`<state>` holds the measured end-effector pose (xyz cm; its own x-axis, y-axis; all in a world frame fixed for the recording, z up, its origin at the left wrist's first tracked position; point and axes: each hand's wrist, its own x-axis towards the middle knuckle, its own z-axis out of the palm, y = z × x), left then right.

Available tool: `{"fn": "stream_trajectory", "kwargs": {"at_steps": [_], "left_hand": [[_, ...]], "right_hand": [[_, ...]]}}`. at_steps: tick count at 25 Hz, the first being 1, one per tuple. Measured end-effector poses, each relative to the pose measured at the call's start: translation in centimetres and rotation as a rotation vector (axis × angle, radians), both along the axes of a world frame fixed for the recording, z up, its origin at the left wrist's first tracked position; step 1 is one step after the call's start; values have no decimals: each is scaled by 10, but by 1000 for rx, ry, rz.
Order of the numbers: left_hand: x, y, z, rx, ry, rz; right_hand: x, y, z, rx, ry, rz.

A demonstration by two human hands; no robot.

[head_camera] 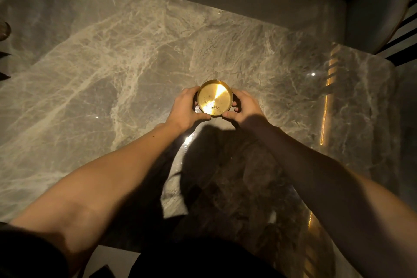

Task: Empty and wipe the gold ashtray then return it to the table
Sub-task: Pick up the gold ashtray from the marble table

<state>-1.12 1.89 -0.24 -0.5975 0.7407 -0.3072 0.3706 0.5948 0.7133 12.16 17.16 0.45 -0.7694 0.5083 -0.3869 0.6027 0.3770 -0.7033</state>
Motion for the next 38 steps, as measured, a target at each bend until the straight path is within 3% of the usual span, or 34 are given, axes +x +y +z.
{"fn": "stream_trajectory", "kwargs": {"at_steps": [13, 31, 38], "left_hand": [[35, 20, 61, 269, 100, 58], [251, 153, 146, 472, 181, -42], [287, 192, 151, 466, 163, -126]], "right_hand": [[48, 18, 65, -11, 275, -143], [281, 139, 138, 96, 458, -210], [327, 161, 146, 141, 468, -259]]}}
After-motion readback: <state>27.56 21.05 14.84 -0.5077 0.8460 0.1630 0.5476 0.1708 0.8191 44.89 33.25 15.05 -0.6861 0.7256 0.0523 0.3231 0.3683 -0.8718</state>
